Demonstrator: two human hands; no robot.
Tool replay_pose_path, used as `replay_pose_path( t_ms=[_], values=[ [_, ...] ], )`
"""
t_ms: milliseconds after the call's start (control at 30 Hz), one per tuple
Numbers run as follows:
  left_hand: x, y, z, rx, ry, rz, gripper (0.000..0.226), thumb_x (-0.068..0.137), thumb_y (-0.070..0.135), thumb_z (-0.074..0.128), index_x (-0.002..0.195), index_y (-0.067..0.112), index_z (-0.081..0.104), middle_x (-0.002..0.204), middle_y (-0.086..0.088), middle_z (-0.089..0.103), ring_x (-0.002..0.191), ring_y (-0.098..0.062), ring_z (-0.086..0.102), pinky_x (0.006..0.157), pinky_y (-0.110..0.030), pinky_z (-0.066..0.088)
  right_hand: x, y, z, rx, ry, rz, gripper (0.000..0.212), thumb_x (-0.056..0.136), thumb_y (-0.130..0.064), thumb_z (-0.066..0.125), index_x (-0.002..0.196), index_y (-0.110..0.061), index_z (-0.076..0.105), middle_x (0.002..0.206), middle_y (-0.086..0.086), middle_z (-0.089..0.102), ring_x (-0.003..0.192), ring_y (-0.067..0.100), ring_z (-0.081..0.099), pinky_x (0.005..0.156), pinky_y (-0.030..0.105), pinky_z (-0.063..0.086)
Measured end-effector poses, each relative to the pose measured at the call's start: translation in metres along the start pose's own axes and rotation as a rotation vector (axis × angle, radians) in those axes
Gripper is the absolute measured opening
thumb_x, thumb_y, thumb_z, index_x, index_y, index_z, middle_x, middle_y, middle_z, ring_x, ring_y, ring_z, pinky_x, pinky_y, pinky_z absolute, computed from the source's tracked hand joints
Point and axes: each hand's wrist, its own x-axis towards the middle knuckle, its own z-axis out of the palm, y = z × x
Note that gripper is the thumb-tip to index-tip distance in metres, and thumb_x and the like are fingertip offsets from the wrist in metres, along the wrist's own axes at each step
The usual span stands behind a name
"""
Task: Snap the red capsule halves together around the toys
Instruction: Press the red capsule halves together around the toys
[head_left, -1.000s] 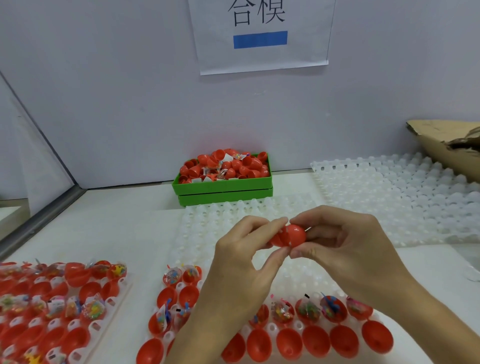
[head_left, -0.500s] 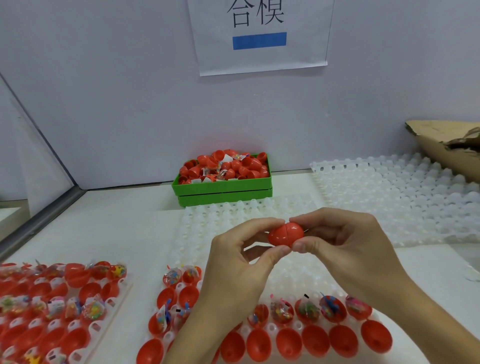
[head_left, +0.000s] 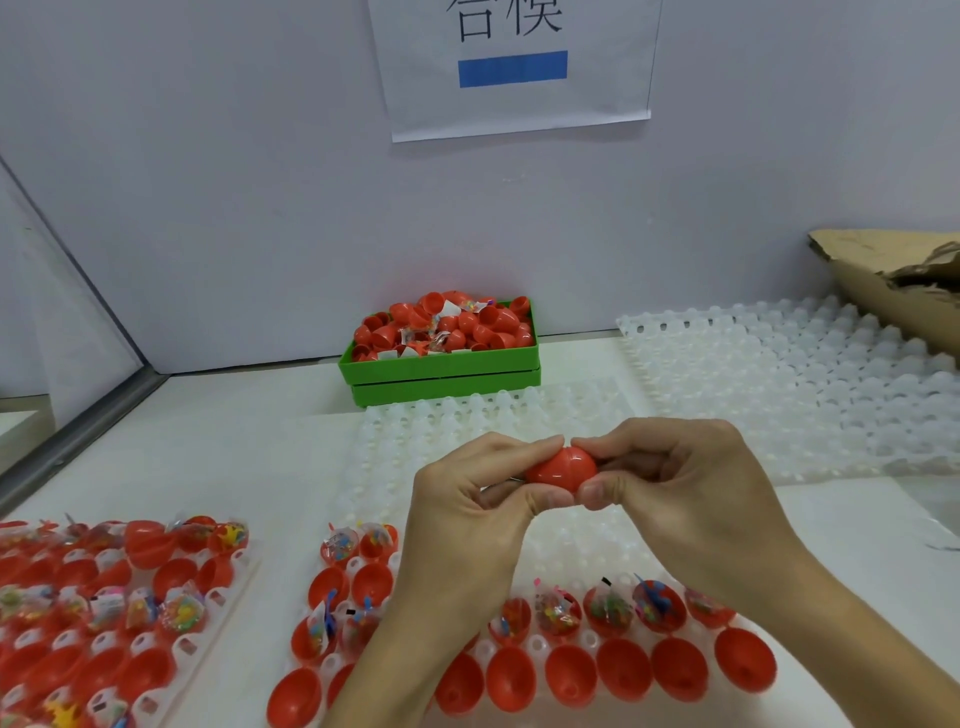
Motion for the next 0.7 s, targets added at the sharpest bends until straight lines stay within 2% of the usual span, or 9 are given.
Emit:
replay_pose_path(
  t_ms=[200,333,500,700],
  values=[
    [0.0004,-0.0027,-0.0005,0.098,-0.003,-0.002,0.044,0.072,-0.013,0.075,0.095,0.025,0.078,0.089,0.005,0.074,0.085,-0.007,0.070,0.076,-0.015,0.054,-0.0017,0.0010,-0.0014,-0.050,-0.021,-0.012,0.041,0.071,0.016,0.076,0.076,-0.025,0.076,0.066,-0.004,0.075,0.062,0.009,0.073,0.066,0.024,0.059],
    [0.0001,-0.0038,-0.0011,0.169,-0.006,0.035,0.044,0.073,-0.010,0.076,0.105,0.020,0.074,0.089,0.007,0.074,0.087,-0.007,0.070,0.079,-0.022,0.056,-0.0026,0.0011,0.0003,-0.105,-0.002,-0.024,0.034,0.071,0.014,0.077,0.077,-0.019,0.076,0.065,-0.008,0.074,0.062,0.005,0.072,0.065,0.026,0.058],
    [-0.0001,-0.0048,-0.0012,0.185,-0.006,0.042,0.039,0.074,-0.005,0.078,0.104,0.019,0.076,0.090,0.005,0.075,0.088,-0.006,0.070,0.080,-0.020,0.056,-0.0016,0.0012,0.0019,-0.107,0.012,0.003,0.027,0.070,0.010,0.079,0.077,-0.016,0.077,0.065,-0.008,0.074,0.062,0.008,0.072,0.067,0.032,0.057],
    [0.0003,-0.0020,-0.0007,0.106,-0.018,-0.001,0.041,0.074,-0.008,0.076,0.100,0.023,0.076,0.089,0.003,0.075,0.087,-0.006,0.071,0.076,-0.014,0.055,-0.0012,-0.0001,-0.0013,-0.100,0.011,-0.004,0.030,0.070,0.014,0.077,0.077,-0.015,0.077,0.065,-0.009,0.074,0.062,0.004,0.072,0.066,0.023,0.057]
  ],
)
